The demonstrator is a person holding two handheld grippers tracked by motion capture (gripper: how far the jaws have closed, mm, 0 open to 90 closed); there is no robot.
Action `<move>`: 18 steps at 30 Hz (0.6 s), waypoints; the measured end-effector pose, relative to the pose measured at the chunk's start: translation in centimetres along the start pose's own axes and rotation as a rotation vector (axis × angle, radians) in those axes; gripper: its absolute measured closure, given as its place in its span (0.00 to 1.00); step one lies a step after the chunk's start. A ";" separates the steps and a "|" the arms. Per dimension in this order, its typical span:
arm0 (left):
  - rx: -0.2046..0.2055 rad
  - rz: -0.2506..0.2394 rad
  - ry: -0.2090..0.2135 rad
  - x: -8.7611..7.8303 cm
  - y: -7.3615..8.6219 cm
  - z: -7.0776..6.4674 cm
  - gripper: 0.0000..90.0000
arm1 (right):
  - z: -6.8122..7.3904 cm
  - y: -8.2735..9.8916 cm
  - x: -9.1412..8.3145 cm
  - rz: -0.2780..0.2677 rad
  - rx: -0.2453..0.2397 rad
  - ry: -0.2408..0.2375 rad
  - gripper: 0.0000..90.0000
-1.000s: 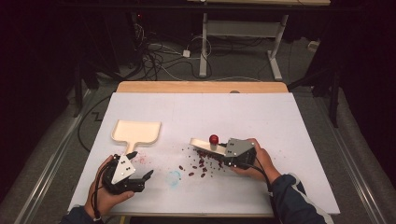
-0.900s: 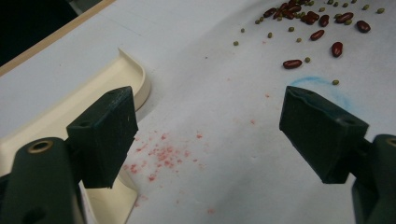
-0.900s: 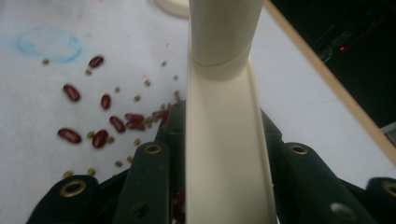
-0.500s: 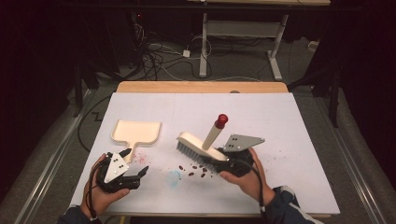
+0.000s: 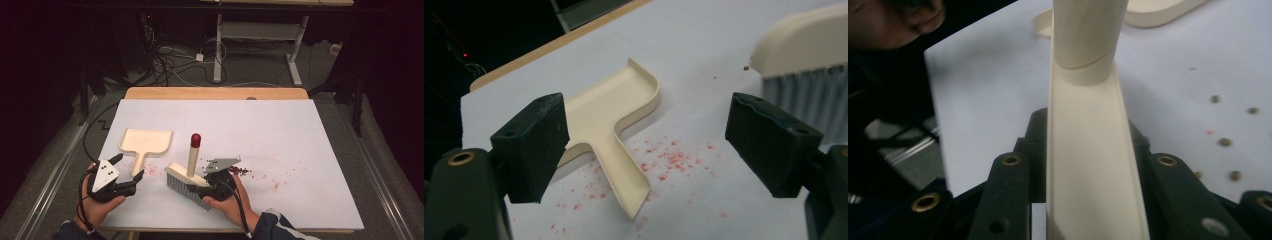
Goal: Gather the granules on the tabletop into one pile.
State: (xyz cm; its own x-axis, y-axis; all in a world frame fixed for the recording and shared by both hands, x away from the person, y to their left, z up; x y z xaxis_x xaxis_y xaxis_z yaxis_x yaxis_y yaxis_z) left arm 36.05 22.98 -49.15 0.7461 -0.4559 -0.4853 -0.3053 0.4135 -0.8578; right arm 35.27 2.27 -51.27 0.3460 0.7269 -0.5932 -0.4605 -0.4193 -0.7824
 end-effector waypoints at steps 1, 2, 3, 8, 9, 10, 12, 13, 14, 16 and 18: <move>0.003 0.005 0.005 0.1 0.1 -0.1 0.19 | -0.6 -0.1 0.2 -0.005 0.011 0.024 0.75; 0.004 0.010 0.011 0.3 0.1 -0.3 0.19 | -1.1 -0.1 0.4 -0.011 0.020 0.046 0.75; 0.004 0.010 0.011 0.3 0.1 -0.3 0.19 | -1.6 0.0 0.6 -0.016 0.044 0.055 0.75; 0.031 0.037 0.035 0.8 0.3 -1.0 0.19 | -3.8 0.2 0.5 -0.040 0.095 0.133 0.75; 0.035 0.045 0.042 0.9 0.4 -1.2 0.19 | -4.4 0.1 0.4 -0.046 0.101 0.155 0.75; 0.035 0.045 0.042 0.9 0.4 -1.2 0.19 | -4.9 0.1 0.2 -0.056 0.111 0.175 0.75; 0.040 0.051 0.050 1.1 0.5 -1.5 0.19 | -5.9 0.1 -0.2 -0.063 0.130 0.205 0.75; 0.041 0.054 0.052 1.1 0.6 -1.5 0.19 | -6.3 0.1 -0.4 -0.066 0.140 0.225 0.75; 0.042 0.056 0.054 1.1 0.6 -1.6 0.19 | -6.7 0.1 -0.6 -0.067 0.153 0.236 0.75; 0.043 0.058 0.058 1.2 0.6 -1.7 0.19 | -7.5 0.2 -1.0 -0.072 0.170 0.260 0.74; 0.047 0.065 0.061 1.3 0.7 -1.7 0.19 | -8.0 0.3 -1.5 -0.076 0.184 0.274 0.75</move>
Point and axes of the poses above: each handheld gripper's, and its own axes: x roughly forward along the jaws, y roughly out of its underside, z roughly to its left, the point moved 10 cm from there along x, roughly forward along the jaws, and after that the axes turned 4 degrees about y, right-handed, at the moved point
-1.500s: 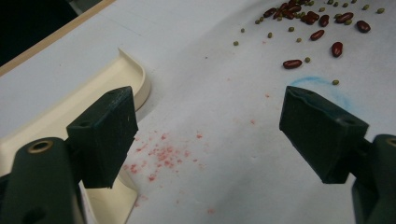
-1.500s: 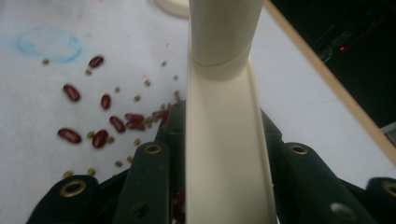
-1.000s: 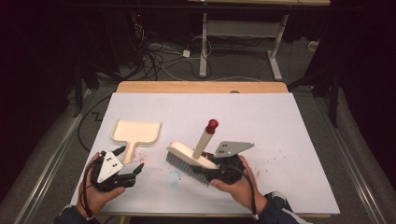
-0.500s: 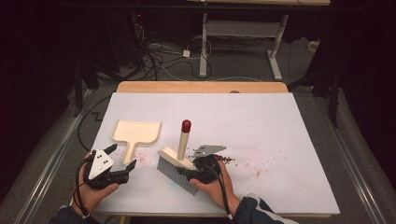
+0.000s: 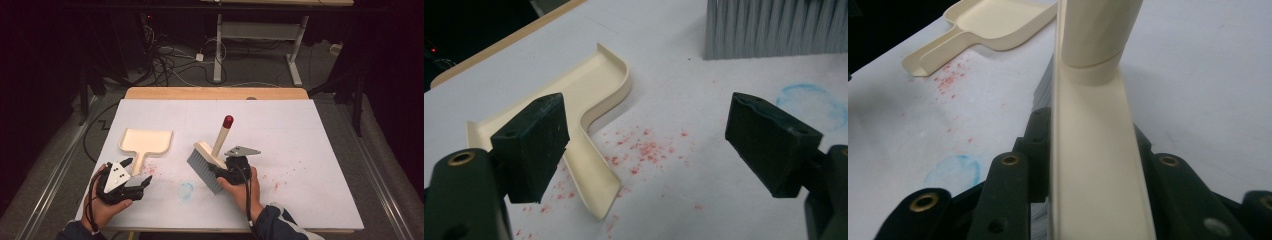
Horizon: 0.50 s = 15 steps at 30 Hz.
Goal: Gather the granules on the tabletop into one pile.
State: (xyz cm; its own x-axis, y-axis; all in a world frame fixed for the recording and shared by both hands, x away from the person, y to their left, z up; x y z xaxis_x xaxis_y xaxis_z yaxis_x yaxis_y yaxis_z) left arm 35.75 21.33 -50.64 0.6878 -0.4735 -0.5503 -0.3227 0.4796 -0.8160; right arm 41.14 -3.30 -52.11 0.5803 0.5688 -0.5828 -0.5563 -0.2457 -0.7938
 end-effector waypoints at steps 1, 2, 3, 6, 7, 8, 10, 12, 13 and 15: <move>0.002 0.003 0.002 0.0 0.0 -0.1 0.19 | -0.3 0.0 -0.2 -0.003 0.006 0.008 0.75; 0.002 0.003 0.002 0.0 0.0 -0.1 0.19 | -0.6 0.0 -0.5 -0.001 0.014 0.013 0.75; 0.002 0.006 0.005 0.1 0.1 -0.1 0.19 | -1.0 0.1 -0.7 0.000 0.025 0.019 0.75; 0.008 0.015 0.011 0.2 0.1 -0.3 0.19 | -1.9 0.2 -1.5 0.005 0.054 0.022 0.75; 0.012 0.016 0.012 0.2 0.1 -0.3 0.19 | -2.2 0.2 -1.7 0.001 0.058 0.031 0.75; 0.014 0.018 0.013 0.2 0.1 -0.3 0.19 | -2.4 0.2 -2.0 0.002 0.059 0.034 0.75; 0.016 0.022 0.018 0.3 0.1 -0.5 0.19 | -2.6 0.2 -2.2 0.002 0.060 0.036 0.75; 0.047 0.026 0.021 0.5 0.1 -0.6 0.19 | -2.7 -0.2 -2.8 -0.014 0.039 0.034 0.75; 0.054 0.029 0.021 0.5 0.1 -0.7 0.19 | -2.7 -0.4 -3.1 -0.025 0.030 0.034 0.75; 0.060 0.032 0.023 0.6 0.1 -0.8 0.19 | -2.7 -1.2 -3.9 -0.048 0.007 0.028 0.75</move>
Point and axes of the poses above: each handheld gripper's, and its own axes: x roughly forward along the jaws, y roughly out of its underside, z roughly to its left, the point moved 10 cm from there along x, roughly forward along the jaws, and after that the axes turned 4 degrees about y, right-handed, at the moved point
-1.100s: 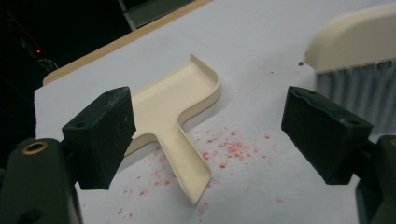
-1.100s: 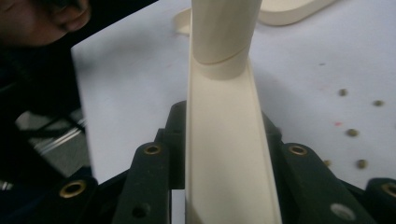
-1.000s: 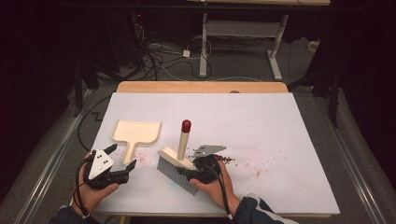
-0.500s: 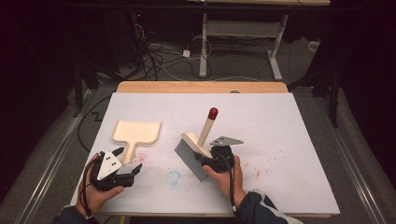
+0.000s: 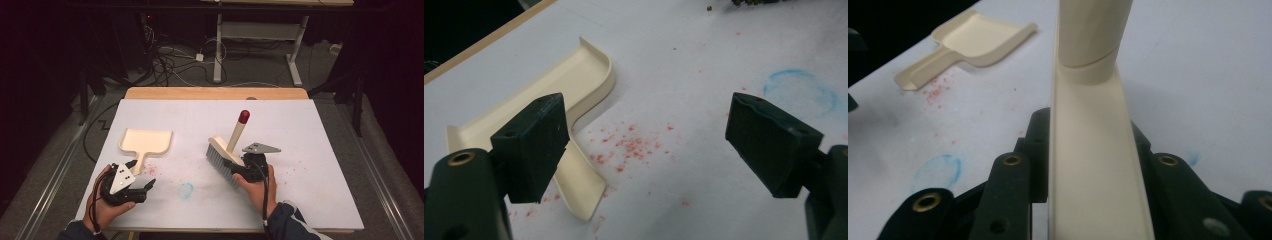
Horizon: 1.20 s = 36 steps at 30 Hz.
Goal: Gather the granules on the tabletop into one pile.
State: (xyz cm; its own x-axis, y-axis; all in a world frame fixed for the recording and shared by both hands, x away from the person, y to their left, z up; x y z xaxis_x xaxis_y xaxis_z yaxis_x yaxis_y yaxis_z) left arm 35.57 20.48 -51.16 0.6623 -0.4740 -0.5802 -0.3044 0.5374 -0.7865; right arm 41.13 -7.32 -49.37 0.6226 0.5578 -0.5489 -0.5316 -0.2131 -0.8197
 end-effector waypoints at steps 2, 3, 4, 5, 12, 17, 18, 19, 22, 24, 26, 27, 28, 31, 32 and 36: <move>0.001 0.001 -0.002 0.0 0.0 0.0 0.19 | 0.1 -0.8 -1.0 -0.024 -0.024 -0.030 0.75; -0.001 0.001 -0.002 -0.1 0.0 0.0 0.19 | 0.2 -1.1 -1.6 -0.032 -0.040 -0.048 0.75; -0.003 0.000 -0.003 -0.1 0.1 0.1 0.19 | 0.3 -1.3 -2.1 -0.033 -0.065 -0.074 0.75; -0.005 -0.002 -0.004 -0.1 0.1 0.1 0.19 | 0.5 -1.4 -2.7 -0.030 -0.094 -0.102 0.75; 0.000 0.002 -0.007 -0.1 0.0 0.1 0.19 | 2.1 0.2 -6.8 -0.012 -0.369 -0.279 0.75; 0.011 0.013 -0.001 0.3 0.0 -0.2 0.19 | 2.4 3.6 -7.9 0.068 -0.498 -0.416 0.75; 0.011 0.013 -0.001 0.3 0.0 -0.2 0.19 | 2.3 4.3 -7.9 0.088 -0.516 -0.439 0.75; 0.013 0.017 0.000 0.4 0.0 -0.2 0.19 | 2.1 4.8 -7.8 0.107 -0.527 -0.449 0.75; 0.015 0.020 0.005 0.5 0.0 -0.3 0.19 | 1.1 5.7 -6.8 0.142 -0.545 -0.449 0.75; 0.017 0.021 0.007 0.6 0.0 -0.4 0.19 | 0.6 5.3 -6.0 0.131 -0.539 -0.460 0.75; 0.024 0.023 0.010 0.7 -0.1 -0.5 0.19 | 0.3 5.0 -5.6 0.130 -0.541 -0.459 0.75; 0.025 0.023 0.013 0.7 -0.1 -0.6 0.19 | 0.0 4.7 -5.1 0.134 -0.551 -0.450 0.75; 0.016 0.029 0.020 0.7 0.0 -0.7 0.19 | -0.5 4.2 -4.3 0.131 -0.560 -0.463 0.75; 0.017 0.030 0.022 0.8 0.0 -0.8 0.19 | -1.0 3.4 -3.1 0.142 -0.563 -0.465 0.75; 0.016 0.030 0.023 0.8 0.0 -0.8 0.19 | -1.1 3.1 -2.8 0.136 -0.566 -0.468 0.75; 0.014 0.031 0.025 0.8 0.1 -0.8 0.19 | -1.3 2.5 -2.0 0.130 -0.569 -0.463 0.75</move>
Point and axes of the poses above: each handheld gripper's, and its own axes: x roughly forward along the jaws, y roughly out of its underside, z roughly to its left, the point moved 10 cm from there along x, roughly forward along the jaws, and after that the axes turned 4 degrees about y, right-handed, at the moved point
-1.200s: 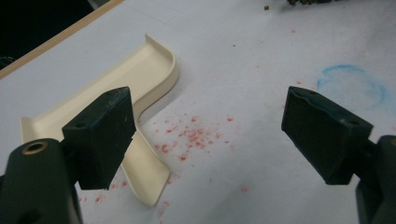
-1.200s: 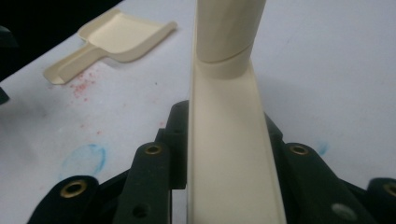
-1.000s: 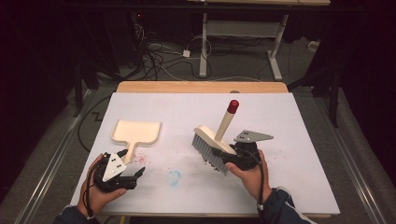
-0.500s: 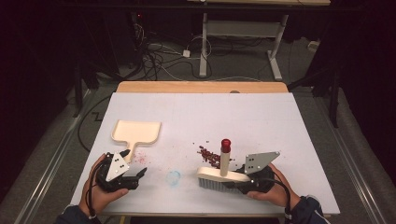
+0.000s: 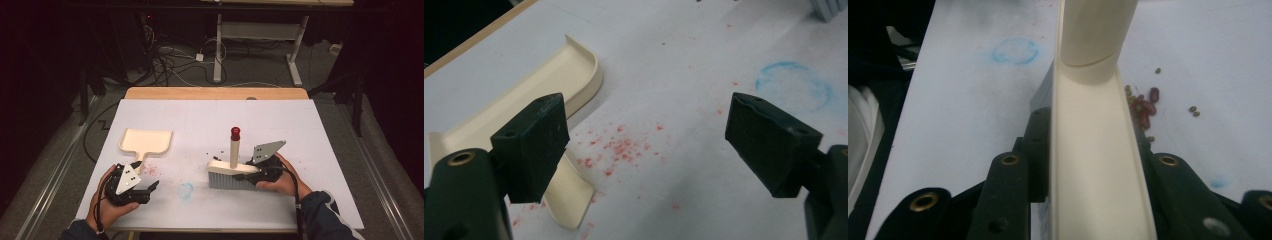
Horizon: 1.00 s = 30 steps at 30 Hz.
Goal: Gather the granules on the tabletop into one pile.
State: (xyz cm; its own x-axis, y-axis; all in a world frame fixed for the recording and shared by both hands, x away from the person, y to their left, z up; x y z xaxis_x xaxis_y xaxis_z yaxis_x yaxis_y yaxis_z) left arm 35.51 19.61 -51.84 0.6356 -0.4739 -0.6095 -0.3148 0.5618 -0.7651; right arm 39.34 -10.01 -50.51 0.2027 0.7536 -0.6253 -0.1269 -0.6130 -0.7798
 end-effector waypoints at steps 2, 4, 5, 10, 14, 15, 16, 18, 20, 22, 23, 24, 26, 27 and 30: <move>0.004 0.000 0.001 0.0 0.0 0.0 0.19 | -0.3 -0.2 0.1 -0.002 -0.001 0.006 0.75; 0.005 0.000 0.001 0.0 0.0 -0.1 0.19 | -0.3 -0.7 -0.2 -0.015 -0.003 0.021 0.75; 0.006 0.000 0.002 0.0 0.0 -0.1 0.19 | -0.3 -0.8 -0.5 -0.020 -0.004 0.030 0.75; 0.013 0.003 -0.006 -0.1 0.0 0.0 0.19 | -0.4 -1.3 -2.6 -0.052 0.045 0.115 0.75; 0.014 -0.001 -0.010 -0.3 -0.1 0.0 0.19 | -0.6 -1.1 -5.1 -0.062 0.097 0.252 0.75; 0.015 -0.002 -0.013 -0.3 -0.1 0.0 0.19 | -0.7 -1.0 -5.7 -0.068 0.120 0.295 0.75; 0.015 -0.002 -0.013 -0.3 -0.1 0.0 0.19 | -0.8 -0.9 -6.3 -0.081 0.148 0.335 0.75; 0.018 -0.004 -0.015 -0.4 -0.1 0.0 0.19 | -0.8 -0.6 -7.4 -0.109 0.188 0.412 0.75; 0.021 -0.003 -0.014 -0.4 -0.2 0.0 0.19 | -0.9 0.0 -8.1 -0.126 0.236 0.472 0.75; 0.023 -0.002 -0.014 -0.4 -0.2 0.0 0.19 | -1.5 0.9 -8.4 -0.122 0.300 0.580 0.75; 0.025 -0.002 -0.014 -0.4 -0.2 -0.1 0.19 | -1.8 1.4 -8.4 -0.115 0.320 0.638 0.75; 0.026 -0.004 -0.011 -0.3 -0.3 -0.1 0.19 | -2.1 1.9 -8.4 -0.099 0.335 0.685 0.75; 0.030 -0.004 -0.010 -0.3 -0.3 -0.2 0.19 | -2.7 3.0 -8.1 -0.053 0.345 0.766 0.75; 0.030 -0.004 -0.008 -0.3 -0.4 -0.2 0.19 | -2.9 3.6 -7.8 -0.041 0.366 0.792 0.75; 0.030 -0.003 -0.005 -0.2 -0.4 -0.2 0.19 | -3.0 4.8 -6.5 0.010 0.394 0.816 0.75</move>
State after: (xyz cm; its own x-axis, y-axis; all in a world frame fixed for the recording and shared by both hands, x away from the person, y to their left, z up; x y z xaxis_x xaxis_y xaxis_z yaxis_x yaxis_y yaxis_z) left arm 35.33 19.37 -51.47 0.6402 -0.4723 -0.6059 -0.2918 0.5801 -0.7605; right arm 40.33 -18.55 -50.06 0.8060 0.2543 -0.5345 -0.4249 -0.3801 -0.8216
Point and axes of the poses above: each handheld gripper's, and its own axes: x roughly forward along the jaws, y roughly out of its underside, z roughly to its left, the point moved 10 cm from there along x, roughly forward along the jaws, and after that the axes turned 4 degrees about y, right-handed, at the moved point
